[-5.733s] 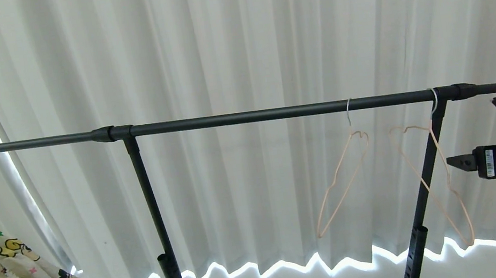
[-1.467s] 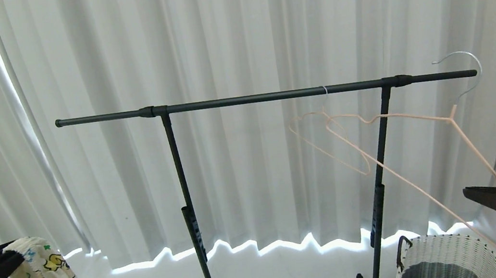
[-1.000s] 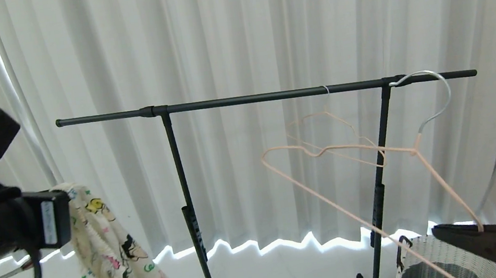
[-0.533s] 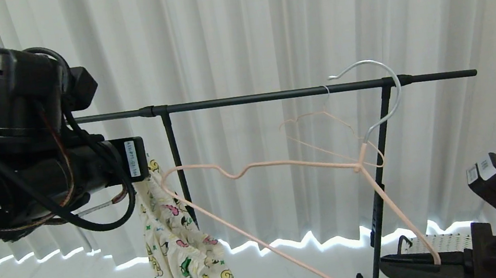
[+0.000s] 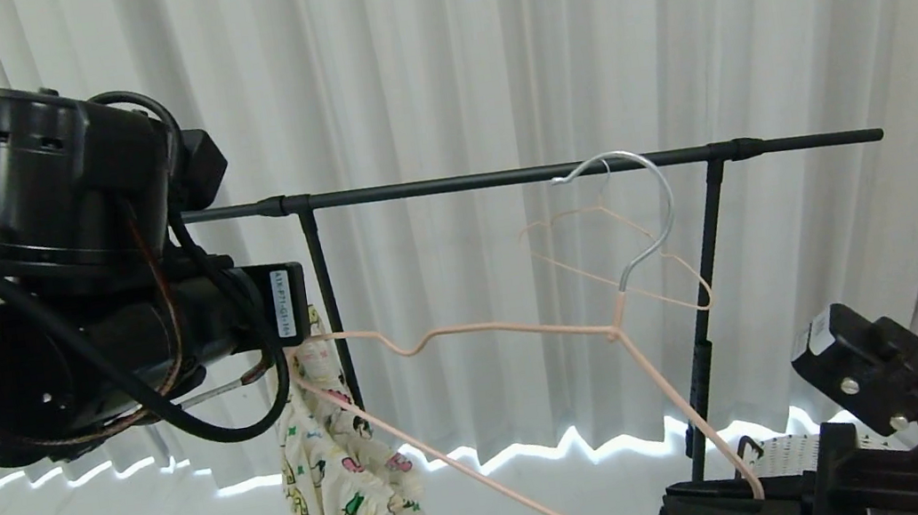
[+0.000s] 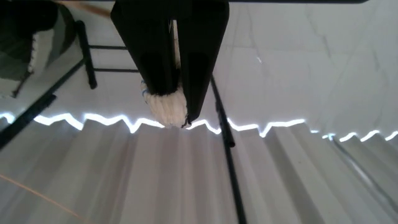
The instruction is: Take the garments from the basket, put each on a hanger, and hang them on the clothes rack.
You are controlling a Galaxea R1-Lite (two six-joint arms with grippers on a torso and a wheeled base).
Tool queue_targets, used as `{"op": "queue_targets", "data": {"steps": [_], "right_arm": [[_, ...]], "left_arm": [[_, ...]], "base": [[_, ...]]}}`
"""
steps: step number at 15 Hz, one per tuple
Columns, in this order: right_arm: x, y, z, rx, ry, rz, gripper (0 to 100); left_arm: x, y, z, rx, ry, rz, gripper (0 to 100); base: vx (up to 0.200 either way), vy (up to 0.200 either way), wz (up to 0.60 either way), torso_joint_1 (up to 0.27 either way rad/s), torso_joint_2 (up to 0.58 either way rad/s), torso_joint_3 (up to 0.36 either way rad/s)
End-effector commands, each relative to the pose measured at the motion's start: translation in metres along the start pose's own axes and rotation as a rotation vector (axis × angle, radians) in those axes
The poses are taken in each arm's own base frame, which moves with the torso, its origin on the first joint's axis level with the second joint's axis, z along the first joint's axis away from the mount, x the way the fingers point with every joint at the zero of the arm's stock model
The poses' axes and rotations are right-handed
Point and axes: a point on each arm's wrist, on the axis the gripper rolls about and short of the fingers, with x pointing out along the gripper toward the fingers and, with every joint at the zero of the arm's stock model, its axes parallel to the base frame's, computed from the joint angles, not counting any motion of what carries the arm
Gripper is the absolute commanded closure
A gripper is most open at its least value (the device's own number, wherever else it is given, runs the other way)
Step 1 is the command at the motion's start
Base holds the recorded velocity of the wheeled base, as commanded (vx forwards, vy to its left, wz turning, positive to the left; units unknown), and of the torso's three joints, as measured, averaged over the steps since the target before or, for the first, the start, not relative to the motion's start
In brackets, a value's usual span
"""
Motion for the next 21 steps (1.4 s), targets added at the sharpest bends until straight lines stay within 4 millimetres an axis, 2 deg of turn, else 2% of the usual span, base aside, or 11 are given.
{"op": "queue_targets", "data": {"steps": [1,5,10,13,21], "right_arm": [[0.011,0.0,0.001,0.002,0.012,-0.014,100],[0.029,0.001,0.01,0.007,-0.025,-0.073,100],[0.028,0.001,0.013,0.01,-0.047,-0.082,100],[0.035,-0.001,0.01,0.009,-0.026,-0.103,100],[0.064,0.004,0.017,0.007,-0.019,-0.111,100]], "left_arm": [[-0.017,0.004,0.002,0.012,-0.029,-0.077,100],[-0.019,0.008,-0.004,0.048,-0.02,-0.067,100],[-0.016,0.014,-0.005,0.035,-0.014,-0.029,100],[-0.018,0.014,-0.003,0.032,-0.024,-0.034,100],[-0.04,-0.011,-0.005,0.078,-0.057,-0.168,100]], "base": [[0.0,0.0,0.0,0.0,0.0,0.0],[0.0,0.0,0.0,0.0,0.0,0.0],[0.0,0.0,0.0,0.0,0.0,0.0],[0.0,0.0,0.0,0.0,0.0,0.0],[0.0,0.0,0.0,0.0,0.0,0.0]]}}
